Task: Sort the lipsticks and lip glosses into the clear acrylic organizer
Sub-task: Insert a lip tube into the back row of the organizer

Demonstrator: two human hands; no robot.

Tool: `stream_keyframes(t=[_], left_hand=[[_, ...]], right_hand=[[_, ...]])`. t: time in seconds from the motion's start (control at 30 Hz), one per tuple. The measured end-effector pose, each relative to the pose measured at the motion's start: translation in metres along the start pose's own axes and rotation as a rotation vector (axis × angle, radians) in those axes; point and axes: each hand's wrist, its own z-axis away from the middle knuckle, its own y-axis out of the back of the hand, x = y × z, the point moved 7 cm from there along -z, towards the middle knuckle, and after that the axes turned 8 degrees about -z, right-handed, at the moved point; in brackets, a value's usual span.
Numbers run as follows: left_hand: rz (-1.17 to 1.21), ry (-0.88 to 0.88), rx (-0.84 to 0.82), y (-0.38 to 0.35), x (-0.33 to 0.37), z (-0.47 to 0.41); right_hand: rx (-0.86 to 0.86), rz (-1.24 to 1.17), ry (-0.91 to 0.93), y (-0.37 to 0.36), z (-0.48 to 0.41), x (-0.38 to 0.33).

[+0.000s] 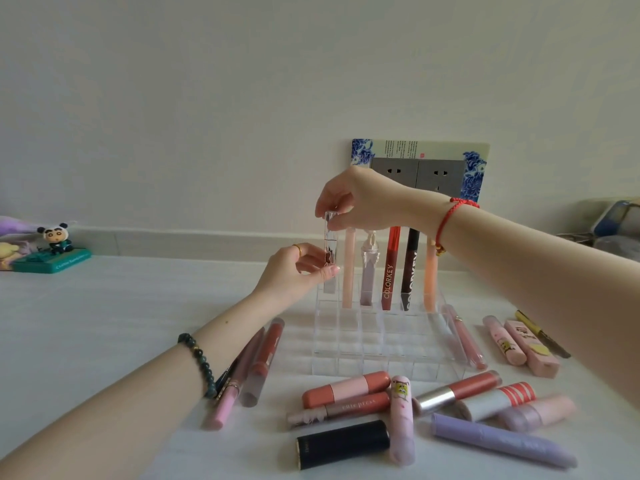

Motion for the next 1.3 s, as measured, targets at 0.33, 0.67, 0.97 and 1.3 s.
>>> stream_keyframes(t=[0.33, 0.67, 0.97, 1.3], left_hand=[[-0.04, 0.027, -0.045, -0.004, -0.008, 0.003], [-0.054, 0.027, -0.05, -0.002, -0.007, 0.006], [-0.039, 0.034, -0.049, -0.002, -0.006, 0.006], [-0.041, 0.041, -0.062, 0.0, -0.006, 0.005]], right_hand=[[-0.042, -0.01, -0.032, -0.015, -0.001, 0.011], [-0.011, -0.048, -0.075, -0.018, -0.002, 0.018], [-0.02, -0.052, -0.094, -0.018, -0.002, 0.017], [-0.021, -0.066, -0.097, -0.017, -0.001, 0.017]])
